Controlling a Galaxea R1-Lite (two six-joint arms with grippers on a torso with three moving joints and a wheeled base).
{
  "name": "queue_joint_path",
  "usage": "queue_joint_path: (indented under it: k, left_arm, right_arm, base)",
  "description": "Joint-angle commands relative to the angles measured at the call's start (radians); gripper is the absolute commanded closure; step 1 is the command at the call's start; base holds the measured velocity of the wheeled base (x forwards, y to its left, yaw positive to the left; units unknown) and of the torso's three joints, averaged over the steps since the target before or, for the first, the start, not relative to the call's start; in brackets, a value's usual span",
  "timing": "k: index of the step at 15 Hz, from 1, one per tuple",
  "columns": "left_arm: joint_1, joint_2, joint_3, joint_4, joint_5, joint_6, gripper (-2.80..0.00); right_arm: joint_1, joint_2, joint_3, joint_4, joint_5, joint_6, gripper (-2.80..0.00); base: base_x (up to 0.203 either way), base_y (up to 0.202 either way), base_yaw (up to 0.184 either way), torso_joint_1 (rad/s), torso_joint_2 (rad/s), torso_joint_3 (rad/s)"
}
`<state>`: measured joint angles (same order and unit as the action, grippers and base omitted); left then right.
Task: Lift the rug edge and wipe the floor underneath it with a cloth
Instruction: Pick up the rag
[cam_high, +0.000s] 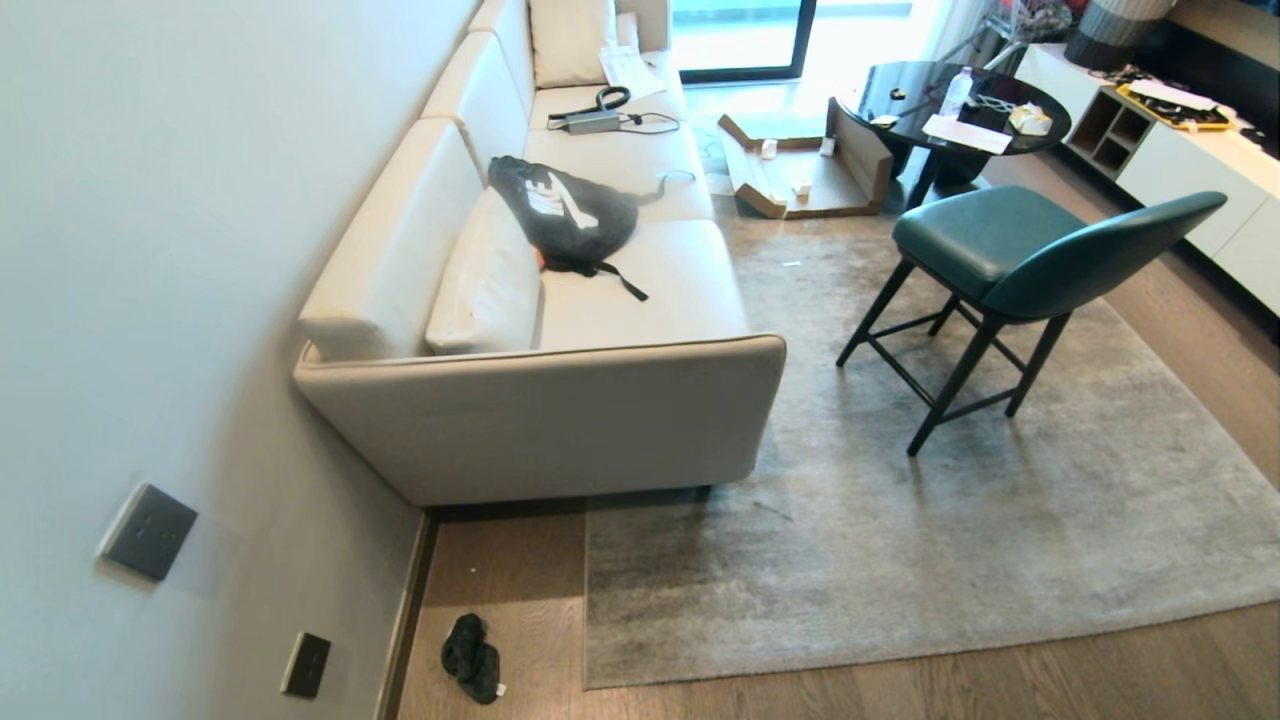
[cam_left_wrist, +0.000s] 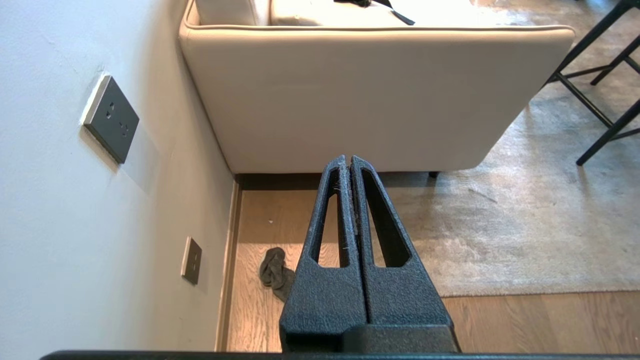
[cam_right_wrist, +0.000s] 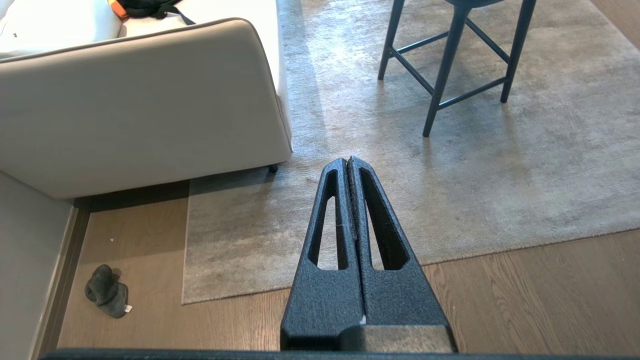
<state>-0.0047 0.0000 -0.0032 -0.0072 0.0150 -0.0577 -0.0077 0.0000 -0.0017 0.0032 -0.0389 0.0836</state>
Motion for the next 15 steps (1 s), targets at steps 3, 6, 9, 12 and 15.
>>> queue_joint_path:
  k: [3,6,9,12,15]
  left_arm:
    - [0.0,0.0,0.0,0.0,0.0,-0.001,0.0]
    - [0.0,0.0,0.0,0.0,0.0,-0.001,0.0]
    - [0.0,0.0,0.0,0.0,0.0,-0.001,0.0]
    - [0.0,0.0,0.0,0.0,0.0,-0.001,0.0]
    - [0.0,0.0,0.0,0.0,0.0,-0.001,0.0]
  right_arm:
    - [0.0,0.001,0.0,0.0,0.0,0.0,0.0]
    - [0.0,0.0,0.0,0.0,0.001,0.001,0.0]
    - [0.0,0.001,0.0,0.0,-0.001,0.003,0.0]
    - [0.0,0.002,0.0,0.0,-0.001,0.004,0.0]
    - [0.0,0.002,0.0,0.0,-0.001,0.003,0.0]
  base:
    - [0.0,0.0,0.0,0.0,0.0,0.0]
    - [0.0,0.0,0.0,0.0,0.0,0.0]
    - [0.0,0.0,0.0,0.0,0.0,0.0]
    - [0.0,0.0,0.0,0.0,0.0,0.0]
    - [0.0,0.0,0.0,0.0,0.0,0.0]
